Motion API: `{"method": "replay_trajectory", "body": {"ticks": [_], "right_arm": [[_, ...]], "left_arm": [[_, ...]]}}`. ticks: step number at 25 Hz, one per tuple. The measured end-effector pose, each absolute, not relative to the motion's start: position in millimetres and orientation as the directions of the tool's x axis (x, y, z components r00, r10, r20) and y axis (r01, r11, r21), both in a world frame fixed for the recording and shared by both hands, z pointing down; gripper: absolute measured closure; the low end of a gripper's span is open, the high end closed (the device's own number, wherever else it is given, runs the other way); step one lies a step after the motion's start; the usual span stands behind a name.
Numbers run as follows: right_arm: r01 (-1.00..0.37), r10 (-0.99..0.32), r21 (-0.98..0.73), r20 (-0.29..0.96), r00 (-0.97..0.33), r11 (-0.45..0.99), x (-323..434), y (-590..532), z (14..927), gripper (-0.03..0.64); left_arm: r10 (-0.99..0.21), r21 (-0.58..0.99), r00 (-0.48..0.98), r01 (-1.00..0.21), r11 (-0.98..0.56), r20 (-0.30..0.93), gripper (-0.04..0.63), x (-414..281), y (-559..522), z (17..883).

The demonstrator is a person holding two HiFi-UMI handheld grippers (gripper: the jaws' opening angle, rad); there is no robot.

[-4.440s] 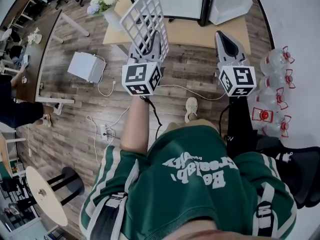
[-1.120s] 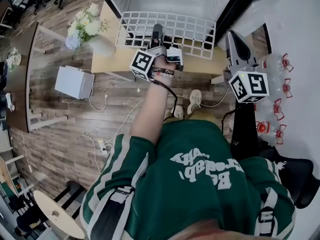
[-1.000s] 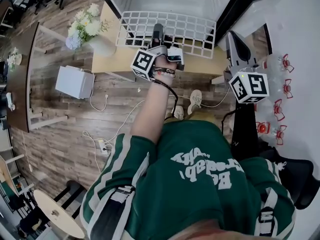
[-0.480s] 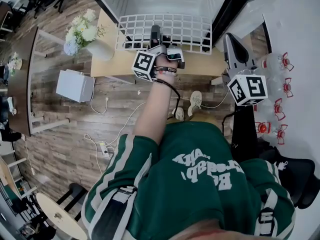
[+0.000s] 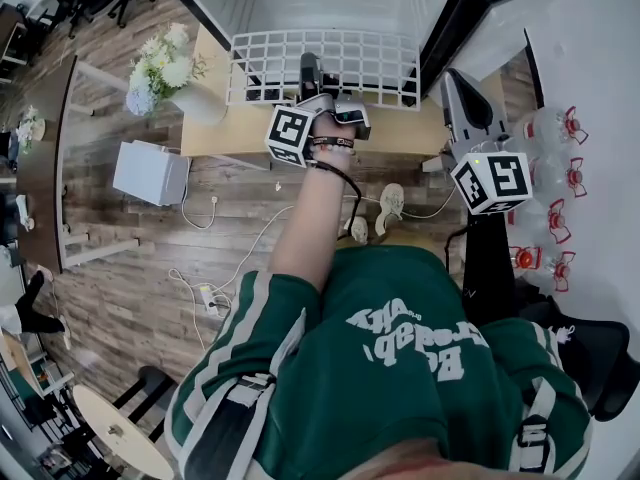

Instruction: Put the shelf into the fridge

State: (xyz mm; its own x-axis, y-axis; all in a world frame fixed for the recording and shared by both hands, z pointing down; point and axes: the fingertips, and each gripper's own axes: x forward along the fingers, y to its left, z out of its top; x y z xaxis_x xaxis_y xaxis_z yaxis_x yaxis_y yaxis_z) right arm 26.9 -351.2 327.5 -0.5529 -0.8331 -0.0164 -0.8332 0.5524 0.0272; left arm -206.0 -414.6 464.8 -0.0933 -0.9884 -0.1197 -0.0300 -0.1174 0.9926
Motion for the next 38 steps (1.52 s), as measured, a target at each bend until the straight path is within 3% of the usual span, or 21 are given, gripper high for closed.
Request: {"method": "replay_trajectory", "body": {"ticks": [8, 12, 16, 38], "right_arm": [[-0.829, -0.829, 0.030, -0.009, -0.559, 0.559, 27, -353, 331, 0.614], [-0.830, -0.830, 0.034, -0.011, -0.557, 0.557, 30, -354, 330, 0.614], [-0.828, -0.828, 0.033, -0.005, -0.561, 0.560, 31, -357, 333, 0.614], [-0.827, -0.827, 0.033, -0.002, -0.562, 0.562, 19, -363, 335, 0.614]], "left_arm": [[-0.991, 0.995, -0.104, 0.045, -0.084, -0.079, 0.554, -203, -417, 478], [-0.992, 0.996, -0.094, 0.035, -0.082, -0.079, 0.554, -203, -415, 475], [-0.990, 0.990, -0.057, -0.067, -0.126, -0.130, 0.554, -197, -416, 458], [-0.997, 0.997, -0.009, 0.001, -0.073, -0.073, 0.555, -200, -434, 466]]}}
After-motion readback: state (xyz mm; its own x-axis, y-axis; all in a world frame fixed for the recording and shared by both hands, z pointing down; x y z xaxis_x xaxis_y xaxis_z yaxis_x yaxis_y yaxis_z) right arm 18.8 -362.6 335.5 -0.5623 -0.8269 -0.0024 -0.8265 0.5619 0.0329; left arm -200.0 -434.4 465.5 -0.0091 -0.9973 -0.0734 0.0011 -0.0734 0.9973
